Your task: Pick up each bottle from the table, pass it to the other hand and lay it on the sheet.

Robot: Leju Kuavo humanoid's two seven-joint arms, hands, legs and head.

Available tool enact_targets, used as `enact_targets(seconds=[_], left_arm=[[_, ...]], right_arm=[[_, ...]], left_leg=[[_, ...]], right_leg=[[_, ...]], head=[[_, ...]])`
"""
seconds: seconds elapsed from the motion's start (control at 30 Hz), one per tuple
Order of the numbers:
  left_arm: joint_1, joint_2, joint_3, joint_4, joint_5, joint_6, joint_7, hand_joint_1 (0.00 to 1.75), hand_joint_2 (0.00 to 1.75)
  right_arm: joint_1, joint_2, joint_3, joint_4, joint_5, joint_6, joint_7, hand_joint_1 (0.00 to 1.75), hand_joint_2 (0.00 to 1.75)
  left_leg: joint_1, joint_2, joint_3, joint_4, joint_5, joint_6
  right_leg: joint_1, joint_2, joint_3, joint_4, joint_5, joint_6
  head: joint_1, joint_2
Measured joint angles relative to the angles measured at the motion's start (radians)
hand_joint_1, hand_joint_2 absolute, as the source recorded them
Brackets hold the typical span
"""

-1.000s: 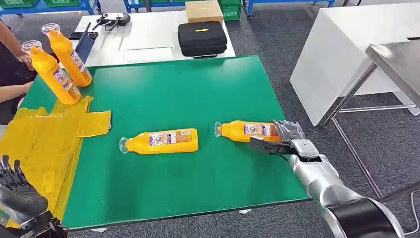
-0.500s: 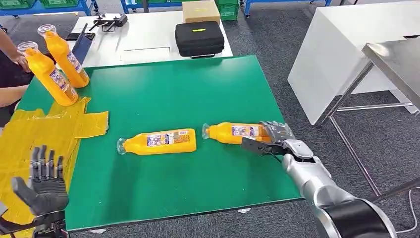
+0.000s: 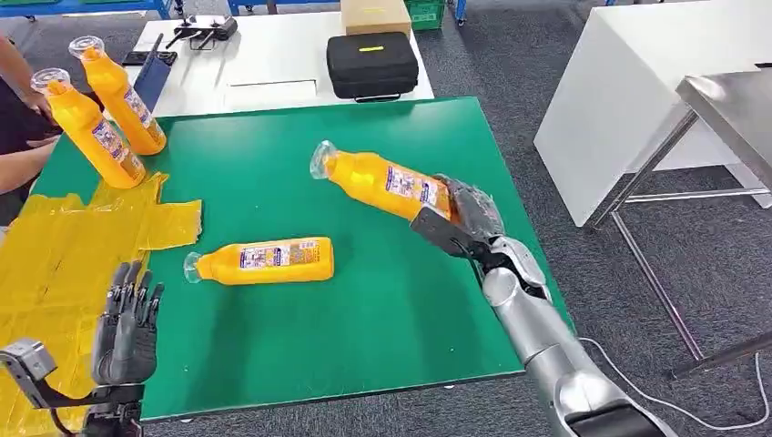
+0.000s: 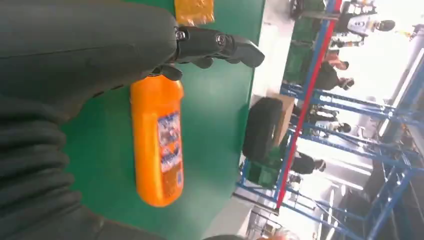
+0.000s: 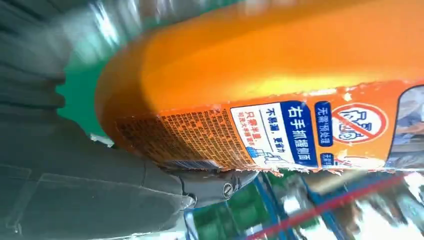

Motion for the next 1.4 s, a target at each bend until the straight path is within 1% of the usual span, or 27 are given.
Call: enact_targets(seconds=[0.13, 0.37, 0.43, 0.53, 0.6, 0.63, 0.7, 0.77, 0.83, 0.97, 1.07, 1.13, 1.4], left_arm=[[-0.014, -0.017, -0.020, -0.001, -0.010, 0.002, 0.004, 0.00, 1.75], [-0.019, -0.026, -0.030, -0.002, -0.010, 0.002, 0.004, 0.00, 1.75], [-0.018, -0.032, -0.031, -0.008, -0.010, 0.002, 0.006, 0.00, 1.75], [-0.017, -0.048, -0.033, -0.035, -0.010, 0.005, 0.017, 0.00, 1.75], [-0.016, -0.063, -0.035, -0.056, 0.001, 0.005, 0.031, 0.00, 1.75], [-0.016, -0.069, -0.036, -0.066, 0.013, 0.001, 0.037, 0.00, 1.75], [-0.015, -0.076, -0.045, -0.078, 0.040, -0.007, 0.048, 0.00, 1.75], [-0.015, -0.081, -0.054, -0.086, 0.062, -0.014, 0.056, 0.00, 1.75], [-0.016, -0.086, -0.062, -0.093, 0.081, -0.015, 0.063, 0.00, 1.75], [-0.019, -0.096, -0.067, -0.111, 0.112, -0.015, 0.084, 0.00, 1.75], [-0.018, -0.106, -0.066, -0.123, 0.130, -0.023, 0.096, 0.00, 1.75], [-0.015, -0.116, -0.065, -0.127, 0.131, -0.025, 0.097, 0.00, 1.75], [-0.014, -0.137, -0.053, -0.133, 0.133, -0.025, 0.097, 0.00, 1.75]], right_arm=[[0.005, 0.034, 0.015, -0.043, 0.006, -0.018, 0.013, 1.75, 1.75], [0.009, 0.050, 0.028, -0.071, 0.003, -0.018, 0.019, 1.75, 1.75], [0.007, 0.067, 0.037, -0.072, 0.002, -0.017, 0.022, 1.75, 1.75], [-0.024, 0.129, 0.079, -0.039, 0.038, -0.027, 0.047, 1.75, 1.75], [-0.069, 0.202, 0.126, 0.044, 0.051, -0.063, 0.054, 1.75, 1.75], [-0.088, 0.239, 0.150, 0.089, 0.029, -0.080, 0.064, 1.75, 1.75], [-0.131, 0.295, 0.224, 0.162, -0.072, -0.111, 0.111, 1.75, 1.75], [-0.175, 0.334, 0.335, 0.220, -0.229, -0.128, 0.158, 1.75, 1.75], [-0.213, 0.360, 0.474, 0.260, -0.405, -0.148, 0.193, 1.75, 1.75], [-0.269, 0.383, 0.716, 0.287, -0.611, -0.177, 0.247, 1.75, 1.75], [-0.303, 0.386, 0.876, 0.290, -0.671, -0.179, 0.280, 1.75, 1.75], [-0.314, 0.386, 0.940, 0.291, -0.684, -0.184, 0.294, 1.75, 1.75], [-0.341, 0.386, 1.053, 0.298, -0.697, -0.170, 0.300, 1.75, 1.75]], left_leg=[[0.000, 0.000, -0.001, 0.000, 0.000, 0.000], [0.000, 0.000, -0.002, 0.000, 0.000, 0.000], [0.001, 0.000, -0.004, 0.000, 0.000, 0.000], [0.002, 0.003, -0.005, 0.000, 0.000, 0.000], [0.002, 0.004, -0.004, 0.000, 0.000, 0.000], [0.002, 0.004, -0.004, 0.000, 0.000, -0.001], [0.002, 0.001, -0.005, 0.000, 0.001, -0.002], [0.003, 0.000, -0.006, 0.000, 0.002, -0.003], [0.003, 0.001, -0.006, 0.000, 0.002, -0.003], [0.003, 0.001, -0.007, 0.000, 0.002, -0.003], [0.002, 0.000, -0.007, 0.000, 0.002, -0.003], [0.001, 0.000, -0.007, 0.000, 0.002, -0.003], [0.001, 0.000, -0.007, 0.000, 0.001, -0.002]], right_leg=[[0.000, 0.000, -0.001, 0.000, 0.000, 0.000], [0.000, 0.000, -0.002, 0.000, 0.000, 0.000], [0.000, 0.000, -0.002, 0.000, 0.000, 0.000], [0.000, 0.003, -0.004, 0.001, 0.000, 0.000], [0.001, 0.004, -0.006, 0.001, 0.000, 0.000], [0.001, 0.003, -0.006, 0.002, 0.000, 0.000], [0.002, 0.002, -0.007, 0.002, 0.000, 0.000], [0.003, 0.002, -0.008, 0.003, 0.000, 0.000], [0.003, 0.002, -0.008, 0.003, 0.000, 0.000], [0.003, 0.002, -0.008, 0.003, 0.000, 0.000], [0.001, 0.001, -0.008, 0.003, 0.000, 0.000], [0.001, 0.001, -0.008, 0.002, 0.000, 0.000], [0.000, 0.001, -0.008, 0.002, 0.000, 0.000]], head=[[0.000, 0.000], [0.000, 0.000], [0.000, 0.000], [0.000, 0.000], [0.000, 0.000], [-0.001, 0.000], [0.000, 0.000], [0.000, 0.000], [0.000, 0.000], [0.000, 0.000], [0.000, 0.000], [0.001, 0.000], [0.000, 0.000]])
